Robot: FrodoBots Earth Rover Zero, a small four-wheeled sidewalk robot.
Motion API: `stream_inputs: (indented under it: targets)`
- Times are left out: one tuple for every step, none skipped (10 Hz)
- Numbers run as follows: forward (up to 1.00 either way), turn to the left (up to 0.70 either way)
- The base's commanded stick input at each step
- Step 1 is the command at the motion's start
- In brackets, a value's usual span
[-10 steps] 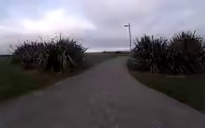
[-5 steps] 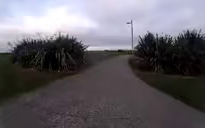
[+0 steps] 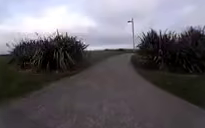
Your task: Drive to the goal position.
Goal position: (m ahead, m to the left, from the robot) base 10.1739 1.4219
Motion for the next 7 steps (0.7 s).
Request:
stream_inputs:
  targets:
    - [0.85, -0.07]
    - [0.85, -0.19]
    - [0.85, -0.11]
    - [0.85, -0.05]
    - [0.85, -0.01]
    - [0.85, -0.07]
    - [0.85, 0.00]
